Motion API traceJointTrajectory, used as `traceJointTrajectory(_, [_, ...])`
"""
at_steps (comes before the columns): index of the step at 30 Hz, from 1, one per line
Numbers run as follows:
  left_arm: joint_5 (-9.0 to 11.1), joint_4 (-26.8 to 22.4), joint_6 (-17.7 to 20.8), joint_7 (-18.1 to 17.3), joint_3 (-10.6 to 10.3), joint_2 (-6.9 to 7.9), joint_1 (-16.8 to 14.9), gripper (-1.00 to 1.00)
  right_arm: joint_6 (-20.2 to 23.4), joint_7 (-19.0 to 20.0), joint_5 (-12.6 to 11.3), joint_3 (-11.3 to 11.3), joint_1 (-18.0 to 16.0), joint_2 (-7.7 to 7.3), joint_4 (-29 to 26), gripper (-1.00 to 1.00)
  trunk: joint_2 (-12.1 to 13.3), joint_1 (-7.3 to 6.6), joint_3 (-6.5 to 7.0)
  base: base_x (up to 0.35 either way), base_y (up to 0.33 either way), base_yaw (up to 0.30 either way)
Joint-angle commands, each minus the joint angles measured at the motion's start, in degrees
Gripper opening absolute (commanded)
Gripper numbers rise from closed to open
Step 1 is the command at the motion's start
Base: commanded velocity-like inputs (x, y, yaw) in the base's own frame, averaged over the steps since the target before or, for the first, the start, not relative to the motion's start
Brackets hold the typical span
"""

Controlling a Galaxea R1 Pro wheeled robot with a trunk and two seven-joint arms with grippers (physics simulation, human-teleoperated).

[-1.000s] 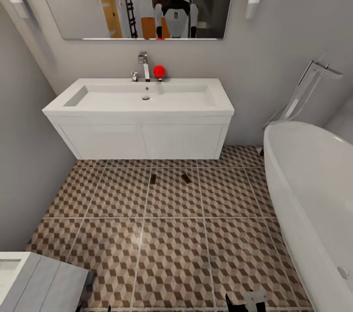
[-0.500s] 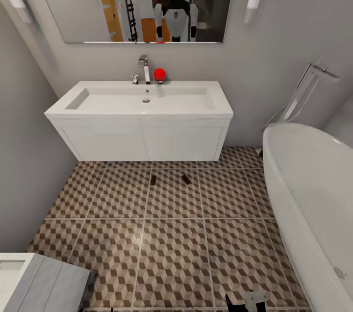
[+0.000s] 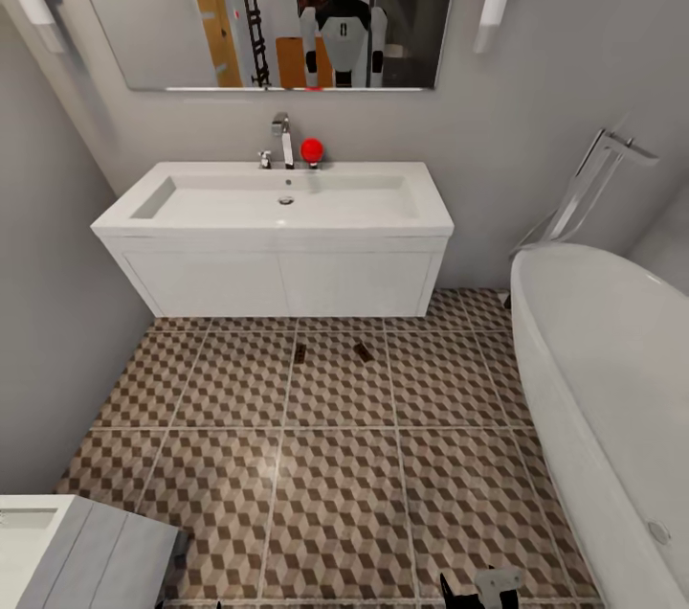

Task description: Take the four mousetraps from the cabinet in the bathroom and place them on the bathroom floor. Make sure all four end up on the same floor surface, and ensure that at least two of them are either under or directly next to the same bathroom sink.

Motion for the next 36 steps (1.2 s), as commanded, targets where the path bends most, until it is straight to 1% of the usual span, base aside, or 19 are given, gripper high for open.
traceJointTrajectory(1, [0.4, 0.17, -0.23, 0.04, -0.49, -0.06, -0.06, 1.0, -0.17, 0.03, 0.0, 0.2, -0.04, -0.02, 0.05, 1.0, 0.39, -0.23, 0.14, 0.0, 0.0, 0.0])
traceJointTrajectory(36, [0.39, 0.17, -0.21, -0.14, -0.49, -0.11, -0.06, 1.0, -0.17, 0.03, 0.0, 0.2, -0.02, -0.02, 0.05, 1.0, 14.42, -7.91, 6.43, 0.0, 0.0, 0.0])
